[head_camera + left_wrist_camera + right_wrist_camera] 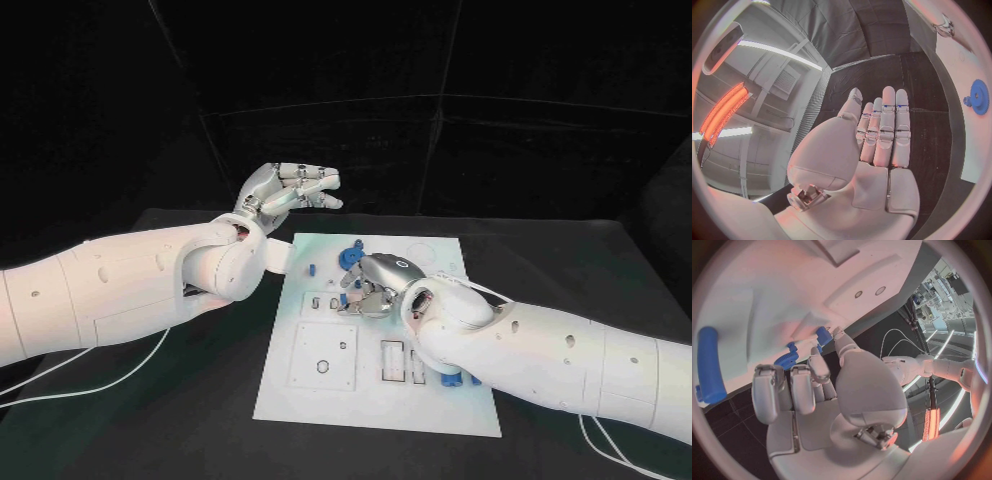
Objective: Assemble the parts on the task board
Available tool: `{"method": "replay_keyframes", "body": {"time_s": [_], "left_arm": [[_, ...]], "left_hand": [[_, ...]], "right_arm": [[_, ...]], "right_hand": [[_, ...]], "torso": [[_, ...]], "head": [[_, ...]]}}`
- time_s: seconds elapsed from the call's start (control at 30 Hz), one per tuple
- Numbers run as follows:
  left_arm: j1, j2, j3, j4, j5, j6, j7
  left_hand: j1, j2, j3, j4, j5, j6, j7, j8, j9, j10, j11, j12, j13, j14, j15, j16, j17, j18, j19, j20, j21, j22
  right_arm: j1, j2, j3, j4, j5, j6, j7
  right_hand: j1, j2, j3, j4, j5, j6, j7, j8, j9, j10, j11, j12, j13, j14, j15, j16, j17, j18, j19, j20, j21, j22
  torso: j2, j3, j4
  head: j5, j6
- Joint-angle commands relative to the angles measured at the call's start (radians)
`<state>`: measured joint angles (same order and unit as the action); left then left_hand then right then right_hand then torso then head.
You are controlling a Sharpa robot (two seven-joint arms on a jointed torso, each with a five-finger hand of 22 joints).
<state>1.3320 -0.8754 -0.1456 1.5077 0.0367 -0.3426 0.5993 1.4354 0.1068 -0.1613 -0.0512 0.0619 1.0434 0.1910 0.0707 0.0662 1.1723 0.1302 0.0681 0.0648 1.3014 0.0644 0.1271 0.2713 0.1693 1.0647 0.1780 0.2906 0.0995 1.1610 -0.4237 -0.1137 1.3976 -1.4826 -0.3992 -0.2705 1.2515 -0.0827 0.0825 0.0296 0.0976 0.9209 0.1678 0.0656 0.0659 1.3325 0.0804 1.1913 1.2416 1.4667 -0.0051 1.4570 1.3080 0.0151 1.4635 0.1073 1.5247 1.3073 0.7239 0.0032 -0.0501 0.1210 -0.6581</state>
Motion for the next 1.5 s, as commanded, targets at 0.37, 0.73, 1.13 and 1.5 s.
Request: {"method": "replay_keyframes", "body": {"time_s": [0.37, 0.73, 1.13, 1.5], "left_arm": [[0.002, -0.008, 0.001, -0.015, -0.153, 0.059, -0.272], [0.010, 0.011, 0.001, -0.056, -0.547, 0.313, -0.798], [0.044, 0.084, 0.001, -0.075, -0.889, 0.446, -1.046], [0.057, 0.173, 0.000, -0.130, -0.996, 0.502, -1.103]], "left_hand": [[-0.063, 0.015, -0.053, 0.027, 0.002, -0.017, -0.033, 0.014, 0.005, 0.105, -0.057, 0.072, 0.044, 0.205, -0.061, 0.313, 0.235, 0.012, 0.184, -0.069, 0.167, 0.085], [-0.153, 0.015, -0.055, 0.152, 0.001, -0.020, -0.085, 0.217, 0.098, 0.015, -0.106, 0.641, 0.475, 0.240, -0.105, 1.324, 1.165, -0.023, 0.270, -0.120, 0.616, 0.508], [-0.257, 0.000, -0.143, 0.341, -0.014, -0.078, -0.118, 0.447, 0.253, 0.089, -0.133, 1.071, 0.904, 0.269, -0.129, 1.444, 1.299, -0.089, 0.375, -0.137, 1.017, 1.029], [-0.256, 0.014, -0.178, 0.340, -0.015, -0.103, -0.126, 0.485, 0.294, 0.115, -0.138, 1.133, 0.979, 0.269, -0.137, 1.444, 1.299, -0.101, 0.386, -0.145, 1.067, 1.103]], "right_arm": [[0.056, -0.194, 0.039, 0.150, 0.226, 0.008, 0.376], [0.181, -0.406, 0.048, 0.201, 0.484, 0.117, 0.357], [0.199, -0.443, 0.049, 0.169, 0.527, 0.102, 0.329], [0.200, -0.426, 0.049, 0.145, 0.513, 0.096, 0.302]], "right_hand": [[0.067, 0.018, -0.018, -0.004, 0.014, 0.007, -0.004, 0.015, 0.006, -0.019, -0.004, -0.016, -0.011, 0.051, 0.007, -0.038, 0.037, 0.021, -0.002, 0.007, -0.030, 0.124], [0.099, 0.040, -0.012, -0.019, 0.096, 0.033, -0.011, 0.031, 0.008, -0.034, -0.012, -0.047, -0.039, 0.038, -0.001, -0.083, -0.015, 0.032, -0.034, -0.001, -0.059, 0.079], [0.095, 0.043, -0.015, -0.015, 0.096, 0.036, -0.012, 0.033, 0.008, -0.030, -0.013, -0.045, -0.038, 0.039, -0.002, -0.085, -0.017, 0.032, -0.034, -0.002, -0.060, 0.078], [0.092, 0.041, -0.023, -0.012, 0.125, 0.037, -0.014, 0.034, 0.006, -0.029, -0.015, -0.049, -0.043, 0.040, -0.004, -0.091, -0.022, 0.033, -0.036, -0.005, -0.064, 0.074]], "torso": [[-0.006, -0.0021, -0.0005], [-0.032, -0.0012, 0.0010], [-0.048, 0.0072, 0.0051], [-0.046, 0.0071, 0.0023]], "head": [[-0.004, 0.008], [-0.006, -0.006], [-0.004, -0.028], [0.007, -0.033]]}}
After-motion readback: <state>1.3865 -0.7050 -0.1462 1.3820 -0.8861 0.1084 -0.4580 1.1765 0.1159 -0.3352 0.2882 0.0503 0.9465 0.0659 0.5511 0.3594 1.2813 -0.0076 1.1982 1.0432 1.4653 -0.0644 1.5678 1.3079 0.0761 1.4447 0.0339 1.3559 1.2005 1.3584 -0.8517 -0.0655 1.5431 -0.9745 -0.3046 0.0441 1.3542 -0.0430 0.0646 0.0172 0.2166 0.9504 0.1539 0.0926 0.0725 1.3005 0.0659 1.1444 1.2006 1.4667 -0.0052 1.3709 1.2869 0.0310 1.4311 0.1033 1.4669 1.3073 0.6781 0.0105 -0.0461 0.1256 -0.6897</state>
